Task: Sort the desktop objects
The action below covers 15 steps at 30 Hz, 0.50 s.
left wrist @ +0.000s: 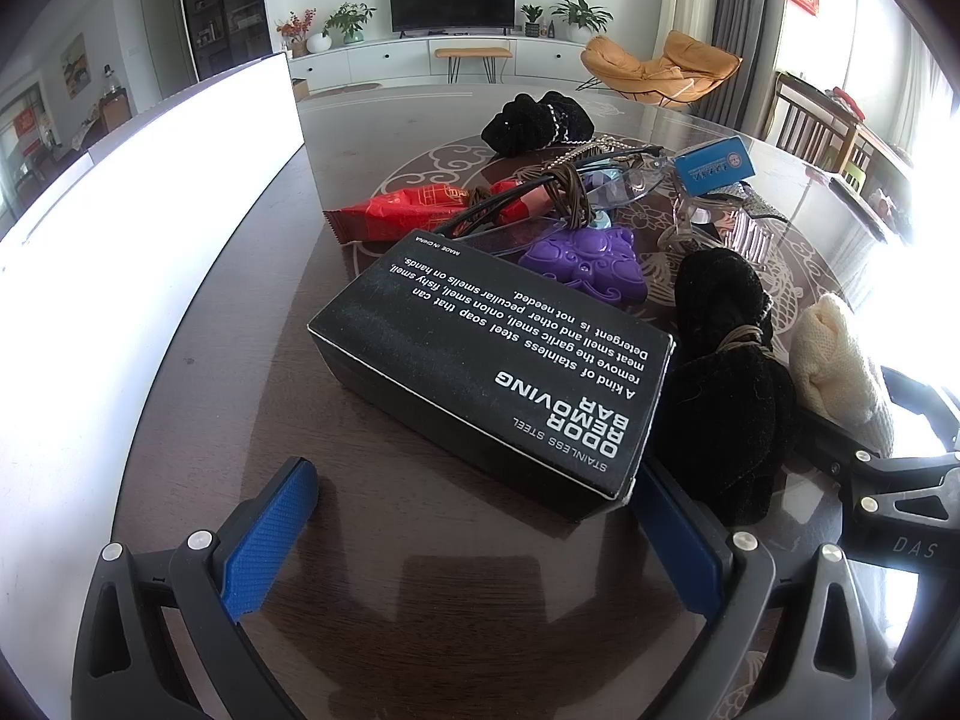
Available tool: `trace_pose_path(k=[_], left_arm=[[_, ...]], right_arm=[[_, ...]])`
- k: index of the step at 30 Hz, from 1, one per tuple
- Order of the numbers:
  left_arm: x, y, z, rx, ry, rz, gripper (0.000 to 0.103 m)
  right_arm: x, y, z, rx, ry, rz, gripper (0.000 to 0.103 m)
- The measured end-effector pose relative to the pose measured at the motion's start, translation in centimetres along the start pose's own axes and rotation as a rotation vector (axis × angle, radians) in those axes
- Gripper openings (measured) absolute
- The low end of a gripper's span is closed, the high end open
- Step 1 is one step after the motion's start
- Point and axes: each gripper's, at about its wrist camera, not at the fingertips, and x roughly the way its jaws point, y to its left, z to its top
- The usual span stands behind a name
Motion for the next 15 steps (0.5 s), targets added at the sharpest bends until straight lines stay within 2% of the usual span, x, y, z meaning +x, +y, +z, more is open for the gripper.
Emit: trace_pose_path(k=[15], left_arm=[[-0.02,0.12,-0.03,0.000,-0.001,-0.004,0.103]], right_arm=[[0.03,-0.01,-0.01,0.000,0.000,0.000,0.103]])
